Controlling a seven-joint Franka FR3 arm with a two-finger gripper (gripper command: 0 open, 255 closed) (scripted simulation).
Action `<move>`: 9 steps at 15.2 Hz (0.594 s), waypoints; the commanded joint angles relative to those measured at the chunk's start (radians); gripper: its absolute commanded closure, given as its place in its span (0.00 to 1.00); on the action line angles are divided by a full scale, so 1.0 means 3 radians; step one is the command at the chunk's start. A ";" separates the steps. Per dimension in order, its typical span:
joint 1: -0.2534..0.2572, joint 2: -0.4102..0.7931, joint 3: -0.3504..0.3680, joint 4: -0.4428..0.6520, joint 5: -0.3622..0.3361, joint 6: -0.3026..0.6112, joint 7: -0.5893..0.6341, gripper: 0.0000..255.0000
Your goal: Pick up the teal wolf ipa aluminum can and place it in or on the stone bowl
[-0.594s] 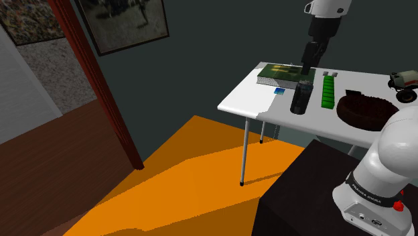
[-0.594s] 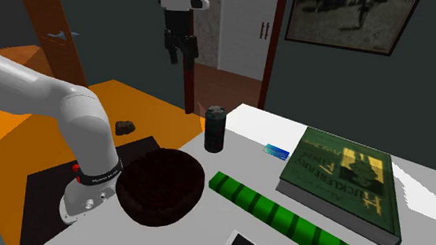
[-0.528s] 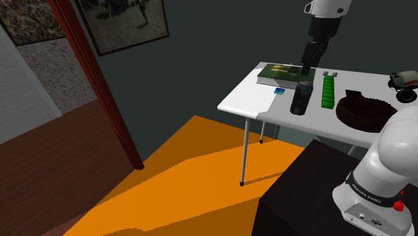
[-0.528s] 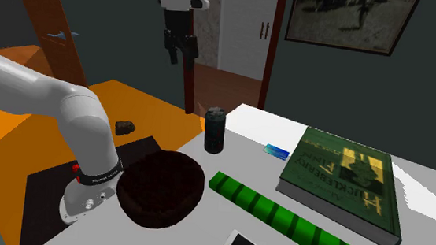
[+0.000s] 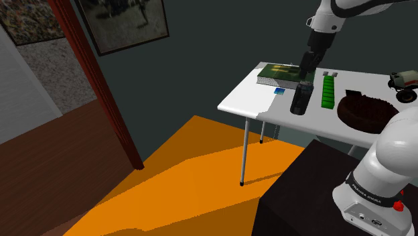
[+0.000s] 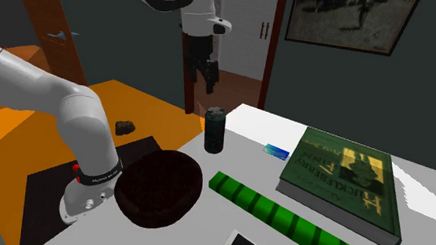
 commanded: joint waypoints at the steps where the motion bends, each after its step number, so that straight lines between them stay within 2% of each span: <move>1: -0.0042 0.0090 -0.0136 -0.0031 -0.0029 0.0181 -0.0084 0.00; 5: -0.0103 0.0356 -0.0443 -0.0066 -0.0052 0.0583 -0.0287 0.00; 9: -0.0104 0.0442 -0.0507 -0.0171 -0.0053 0.0786 -0.0322 0.00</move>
